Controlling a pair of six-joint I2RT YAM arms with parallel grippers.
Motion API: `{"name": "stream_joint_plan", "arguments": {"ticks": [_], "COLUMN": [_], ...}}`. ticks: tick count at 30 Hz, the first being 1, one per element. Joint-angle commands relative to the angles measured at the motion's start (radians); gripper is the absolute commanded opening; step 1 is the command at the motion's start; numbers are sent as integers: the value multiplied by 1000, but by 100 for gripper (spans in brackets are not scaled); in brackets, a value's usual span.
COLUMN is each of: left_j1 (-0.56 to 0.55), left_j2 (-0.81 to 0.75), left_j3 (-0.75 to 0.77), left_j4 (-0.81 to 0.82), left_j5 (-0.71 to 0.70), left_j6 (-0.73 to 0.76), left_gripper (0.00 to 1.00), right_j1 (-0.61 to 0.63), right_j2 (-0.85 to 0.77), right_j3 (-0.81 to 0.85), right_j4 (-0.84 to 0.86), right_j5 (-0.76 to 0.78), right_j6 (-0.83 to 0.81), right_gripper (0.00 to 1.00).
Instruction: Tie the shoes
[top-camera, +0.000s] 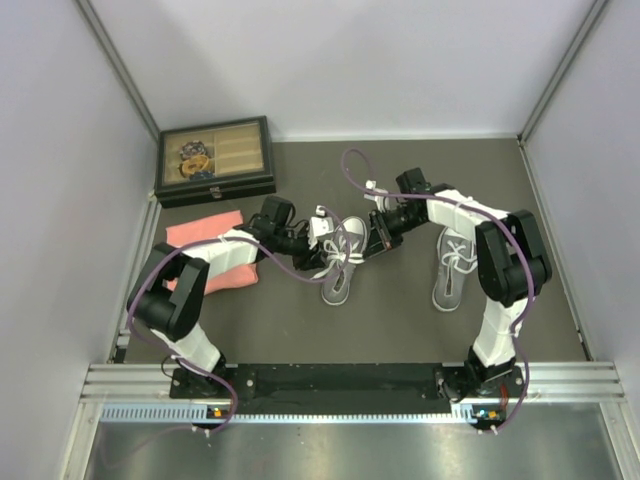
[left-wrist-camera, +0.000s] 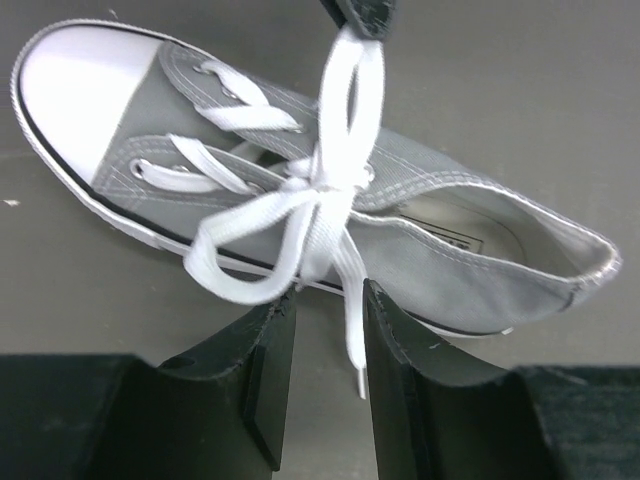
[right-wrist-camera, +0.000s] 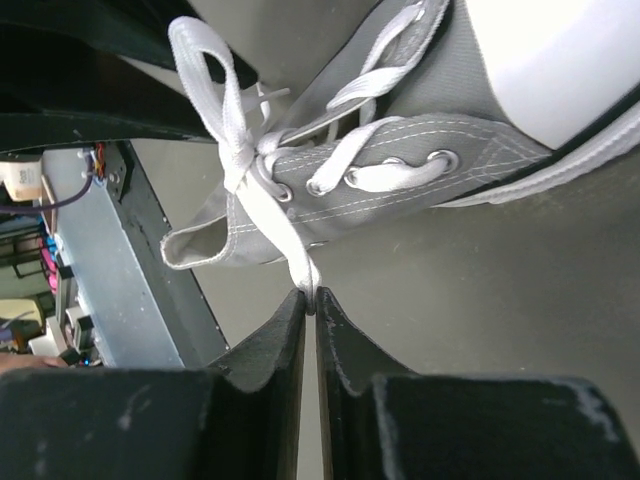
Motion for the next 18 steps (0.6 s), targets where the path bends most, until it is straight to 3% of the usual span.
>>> {"name": "stream_joint_plan", "arguments": {"ticks": [1,6,13,18], "left_j1": [-12,-24,-27,-26], "left_j2": [23,47,53,55], "left_j3": [56,85,93,94], "left_j4": [54,49,26,26], "left_j5": [-16,-12,2,1], "left_j6": [59,73,95,87], "left_gripper": [38,37,32,31], "right_j1": [22,22,36,59], "right_j2": [2,20,43,62], "right_j3": [38,58,130,164], "right_j4": [-9,-15,-17,-23], "right_j5": [-40,-32,6,5], "right_j6": [-38,-43,-73,-98], "right_gripper": [12,28,37,38]}}
